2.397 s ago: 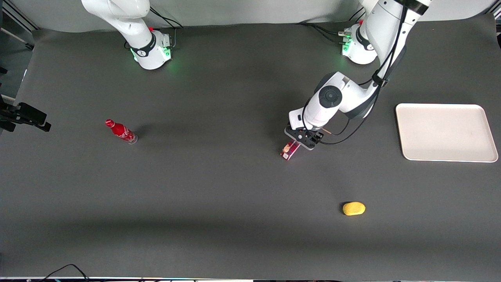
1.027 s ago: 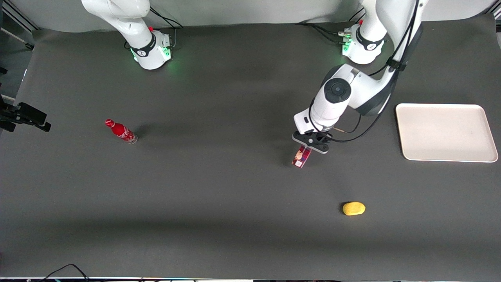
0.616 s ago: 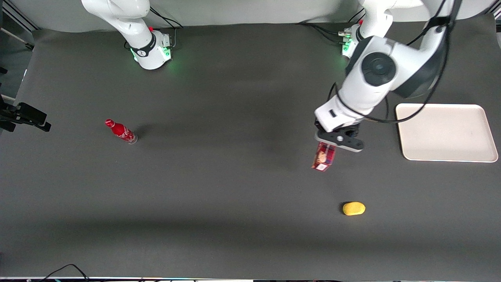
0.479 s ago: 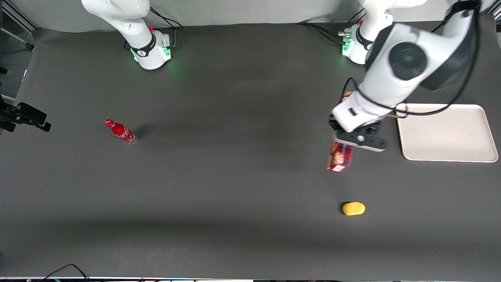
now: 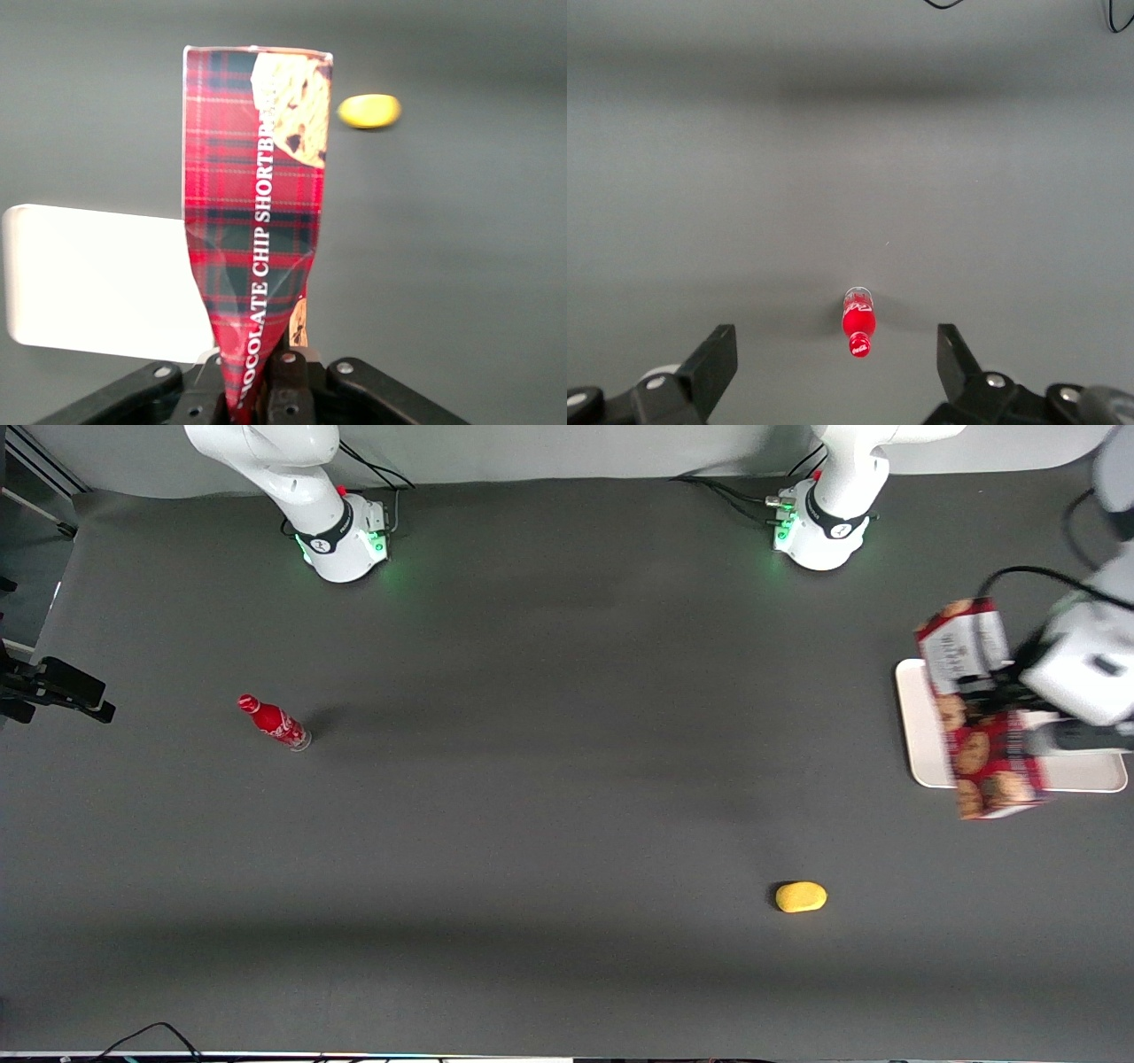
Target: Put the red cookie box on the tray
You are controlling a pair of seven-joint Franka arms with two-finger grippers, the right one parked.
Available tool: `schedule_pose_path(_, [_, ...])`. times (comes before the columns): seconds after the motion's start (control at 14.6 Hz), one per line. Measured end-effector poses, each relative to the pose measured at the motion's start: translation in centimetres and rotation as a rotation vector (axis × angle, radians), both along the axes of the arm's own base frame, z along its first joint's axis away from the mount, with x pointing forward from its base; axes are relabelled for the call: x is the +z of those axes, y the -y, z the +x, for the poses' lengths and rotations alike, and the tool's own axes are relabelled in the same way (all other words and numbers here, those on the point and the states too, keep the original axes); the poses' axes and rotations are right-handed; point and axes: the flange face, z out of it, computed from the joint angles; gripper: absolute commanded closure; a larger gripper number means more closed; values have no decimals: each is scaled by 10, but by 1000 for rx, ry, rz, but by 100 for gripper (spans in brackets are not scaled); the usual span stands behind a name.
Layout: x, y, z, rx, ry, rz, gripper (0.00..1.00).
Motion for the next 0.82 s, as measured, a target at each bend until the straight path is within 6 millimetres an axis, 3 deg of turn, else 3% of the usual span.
schedule_pose_path(0.21, [2, -100, -2, 12, -13, 26, 100])
schedule_pose_path(0.41, [-10, -207, -17, 27, -46, 36, 100])
schedule_pose_path(0.62, [-42, -307, -33, -17, -45, 19, 100])
schedule_pose_path(0.82, [-91, -380, -53, -39, -33, -18, 100])
